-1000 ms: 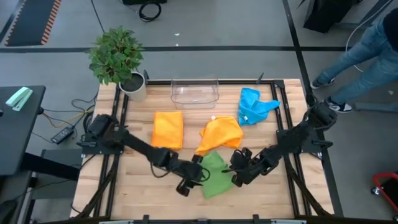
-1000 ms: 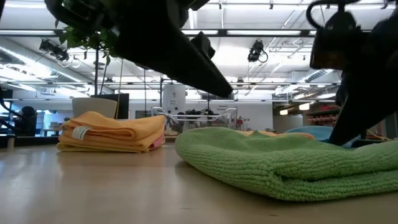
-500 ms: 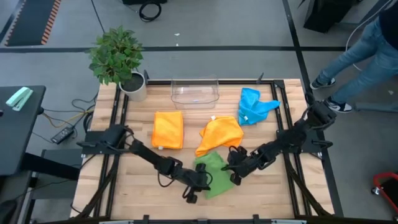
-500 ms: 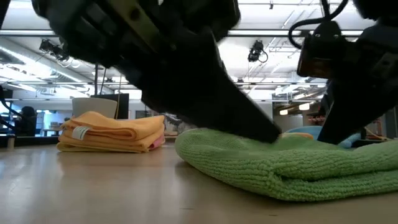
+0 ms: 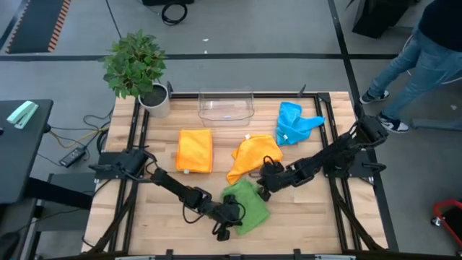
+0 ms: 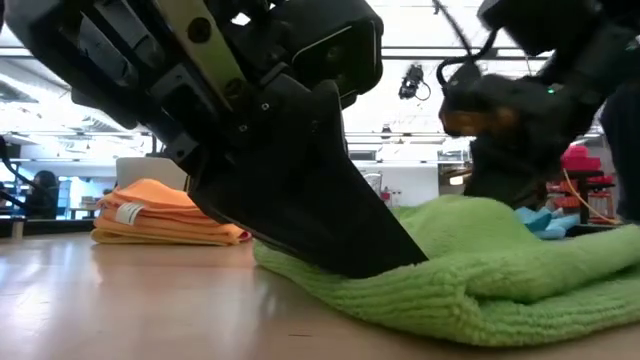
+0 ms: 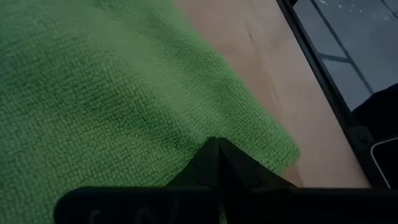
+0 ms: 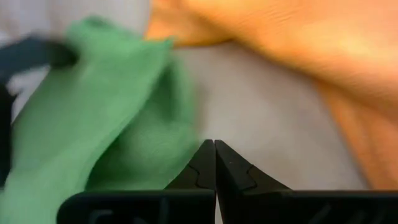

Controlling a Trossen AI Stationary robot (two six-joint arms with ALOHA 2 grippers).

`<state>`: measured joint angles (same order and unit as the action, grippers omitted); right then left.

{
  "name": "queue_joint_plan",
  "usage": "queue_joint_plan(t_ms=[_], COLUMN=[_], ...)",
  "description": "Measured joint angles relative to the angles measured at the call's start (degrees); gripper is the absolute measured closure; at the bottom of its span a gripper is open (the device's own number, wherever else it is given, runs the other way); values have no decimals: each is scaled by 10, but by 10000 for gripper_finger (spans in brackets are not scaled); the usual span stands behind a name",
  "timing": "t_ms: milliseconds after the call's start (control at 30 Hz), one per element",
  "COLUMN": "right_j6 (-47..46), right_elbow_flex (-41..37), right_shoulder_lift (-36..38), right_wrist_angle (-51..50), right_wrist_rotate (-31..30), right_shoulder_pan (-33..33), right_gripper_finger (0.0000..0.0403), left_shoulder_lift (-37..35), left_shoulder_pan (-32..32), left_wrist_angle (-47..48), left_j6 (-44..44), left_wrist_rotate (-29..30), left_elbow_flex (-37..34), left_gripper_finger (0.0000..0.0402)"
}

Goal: Fold microfiber towels
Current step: Fold the green microfiber cloth

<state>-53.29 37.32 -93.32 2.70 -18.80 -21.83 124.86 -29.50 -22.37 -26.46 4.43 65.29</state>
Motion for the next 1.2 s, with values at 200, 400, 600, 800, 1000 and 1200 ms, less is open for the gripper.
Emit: queue_joint_plan(t_ms=[200,400,600,800,1000,1200], right_j6=[-81,-28,-69,-39,-11,15], right_elbow_flex=[0,0,-1,-1,-1,0], right_shoulder_lift=[0,10,10,9,1,15], right_wrist_angle=[-44,-5,-16,26,27,29], right_wrist_rotate=[26,89,66,47,82,92], right_shoulder_pan=[24,-51,-105,-81,-36,-44], right_gripper_finger=[400,400,400,400,400,400], left_shoulder_lift=[1,2,2,2,2,1], left_shoulder_pan=[-1,-3,-5,-4,0,-2], left_wrist_angle=[-1,-2,-2,-2,-2,-2], left_j6=[-4,-4,-4,-17,-19,-29], left_wrist_rotate=[-2,-4,-6,-8,-11,-12], left_elbow_flex=[-1,-2,-2,-3,-3,-3], left_gripper_finger=[388,396,386,392,388,387])
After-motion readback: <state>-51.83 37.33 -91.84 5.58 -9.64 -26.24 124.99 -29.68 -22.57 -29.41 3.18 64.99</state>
